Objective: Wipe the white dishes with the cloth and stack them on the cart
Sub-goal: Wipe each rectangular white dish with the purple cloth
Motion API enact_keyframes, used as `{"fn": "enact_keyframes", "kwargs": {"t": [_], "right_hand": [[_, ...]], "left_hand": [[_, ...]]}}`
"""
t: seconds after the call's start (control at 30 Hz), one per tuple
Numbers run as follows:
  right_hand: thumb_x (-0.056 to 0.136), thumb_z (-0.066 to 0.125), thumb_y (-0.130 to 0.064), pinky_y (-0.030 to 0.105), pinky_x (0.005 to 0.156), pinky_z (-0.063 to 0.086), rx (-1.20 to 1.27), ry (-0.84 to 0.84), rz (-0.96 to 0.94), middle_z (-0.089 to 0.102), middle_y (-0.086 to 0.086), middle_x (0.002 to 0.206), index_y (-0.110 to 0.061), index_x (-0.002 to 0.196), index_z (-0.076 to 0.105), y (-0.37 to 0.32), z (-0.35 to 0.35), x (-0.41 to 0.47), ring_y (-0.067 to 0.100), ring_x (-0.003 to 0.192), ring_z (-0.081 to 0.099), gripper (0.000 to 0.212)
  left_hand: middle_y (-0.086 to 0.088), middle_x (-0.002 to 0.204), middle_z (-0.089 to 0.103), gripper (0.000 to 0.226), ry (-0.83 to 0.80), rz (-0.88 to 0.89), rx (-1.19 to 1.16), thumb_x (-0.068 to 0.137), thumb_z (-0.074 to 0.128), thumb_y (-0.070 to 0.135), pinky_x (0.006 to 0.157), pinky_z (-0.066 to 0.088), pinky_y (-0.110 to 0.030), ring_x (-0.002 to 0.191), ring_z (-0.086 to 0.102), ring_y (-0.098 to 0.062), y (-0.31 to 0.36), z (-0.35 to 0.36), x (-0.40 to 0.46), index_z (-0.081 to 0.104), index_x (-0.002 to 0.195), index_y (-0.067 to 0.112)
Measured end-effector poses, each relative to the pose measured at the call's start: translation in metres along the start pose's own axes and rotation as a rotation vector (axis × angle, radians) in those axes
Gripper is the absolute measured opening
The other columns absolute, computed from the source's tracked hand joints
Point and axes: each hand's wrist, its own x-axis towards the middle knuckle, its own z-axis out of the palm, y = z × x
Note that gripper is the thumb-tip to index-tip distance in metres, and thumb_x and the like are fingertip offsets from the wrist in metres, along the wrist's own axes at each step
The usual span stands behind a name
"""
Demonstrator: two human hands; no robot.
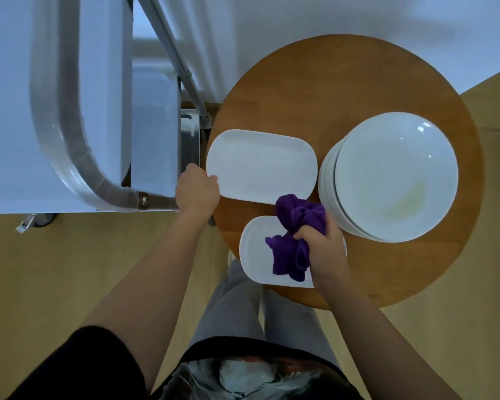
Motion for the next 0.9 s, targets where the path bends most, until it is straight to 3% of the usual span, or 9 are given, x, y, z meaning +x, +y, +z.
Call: {"fn": "enact_keyframes", "kwargs": {"t": [0.17, 0.3, 0.37, 0.47, 0.57, 0.67, 0.73, 0.83, 0.9], "right_hand": [[0.081, 0.049, 0.008, 0.036, 0.073, 0.05, 0.174, -0.018, 0.038, 0.056, 0.006, 0.092, -0.017, 0.104, 0.053, -0.005, 0.001, -0.003, 0.027, 0.088, 0.056, 0.034], [0.079, 0.049, 0.008, 0.031, 0.068, 0.052, 0.24, -0.048, 0.053, 0.057, 0.008, 0.094, -0.013, 0.107, 0.053, -0.005, 0.0, -0.007, 0.026, 0.086, 0.057, 0.036], [0.075, 0.053, 0.005, 0.026, 0.063, 0.054, 0.269, -0.072, 0.059, 0.058, 0.008, 0.092, -0.014, 0.103, 0.054, -0.004, -0.002, -0.011, 0.023, 0.083, 0.058, 0.034], [0.058, 0.058, -0.009, 0.028, 0.063, 0.052, 0.264, -0.065, 0.071, 0.059, 0.007, 0.089, -0.014, 0.099, 0.055, -0.004, -0.004, -0.019, 0.022, 0.08, 0.059, 0.041], [0.055, 0.053, -0.012, 0.027, 0.062, 0.05, 0.226, -0.007, -0.019, 0.062, -0.003, 0.08, -0.018, 0.093, 0.054, -0.008, -0.007, -0.034, 0.015, 0.074, 0.059, 0.039], [0.06, 0.052, -0.011, 0.018, 0.056, 0.05, 0.117, 0.111, -0.269, 0.06, -0.019, 0.071, -0.025, 0.091, 0.05, -0.017, -0.012, -0.054, 0.001, 0.065, 0.059, 0.034], [0.065, 0.055, -0.01, 0.015, 0.056, 0.05, 0.078, 0.211, -0.43, 0.059, -0.025, 0.078, -0.029, 0.098, 0.047, -0.027, -0.014, -0.062, -0.003, 0.071, 0.059, 0.039], [0.073, 0.062, -0.016, 0.02, 0.068, 0.054, -0.071, 0.315, -0.567, 0.054, -0.029, 0.103, -0.031, 0.116, 0.041, -0.044, -0.01, -0.062, 0.002, 0.096, 0.058, 0.05], [0.08, 0.066, -0.026, 0.038, 0.093, 0.05, -0.479, 0.335, -0.593, 0.044, -0.006, 0.136, -0.022, 0.135, 0.033, -0.05, -0.006, -0.054, 0.017, 0.123, 0.045, 0.064]], "left_hand": [[0.002, 0.08, 0.049, 0.009, -0.18, 0.002, -0.263, 0.098, 0.046, 0.021, 0.058, 0.037, -0.018, 0.07, 0.049, -0.012, 0.004, -0.005, 0.0, 0.049, 0.092, 0.016], [0.003, 0.086, 0.053, 0.018, -0.3, -0.089, -0.526, 0.096, 0.042, 0.021, 0.068, 0.047, -0.025, 0.088, 0.054, -0.016, 0.009, -0.007, -0.003, 0.047, 0.08, 0.026], [0.002, 0.098, 0.058, 0.015, -0.325, -0.207, -0.706, 0.096, 0.043, 0.039, 0.083, 0.05, -0.038, 0.099, 0.056, -0.022, 0.017, -0.009, -0.008, 0.051, 0.088, 0.03], [0.001, 0.121, 0.062, 0.039, -0.364, -0.292, -0.873, 0.091, 0.032, 0.064, 0.095, 0.049, -0.046, 0.109, 0.059, -0.025, 0.03, -0.011, -0.017, 0.053, 0.109, 0.036], [0.0, 0.119, 0.064, 0.041, -0.332, -0.315, -0.924, 0.091, 0.028, 0.066, 0.092, 0.052, -0.047, 0.106, 0.061, -0.026, 0.03, -0.017, -0.025, 0.054, 0.103, 0.036], [0.008, 0.094, 0.065, 0.035, -0.256, -0.349, -0.991, 0.093, 0.03, 0.064, 0.071, 0.059, -0.038, 0.09, 0.064, -0.02, 0.021, -0.029, -0.038, 0.054, 0.089, 0.038], [0.01, 0.089, 0.065, 0.032, -0.204, -0.351, -1.032, 0.094, 0.031, 0.062, 0.057, 0.059, -0.032, 0.085, 0.064, -0.018, 0.014, -0.039, -0.052, 0.054, 0.088, 0.04], [0.011, 0.083, 0.071, 0.034, -0.207, -0.346, -1.126, 0.094, 0.031, 0.061, 0.051, 0.056, -0.03, 0.085, 0.067, -0.018, 0.01, -0.051, -0.081, 0.058, 0.092, 0.041], [0.013, 0.081, 0.073, 0.038, -0.226, -0.332, -1.139, 0.093, 0.031, 0.063, 0.053, 0.057, -0.03, 0.084, 0.069, -0.018, 0.013, -0.053, -0.103, 0.062, 0.092, 0.04]]}}
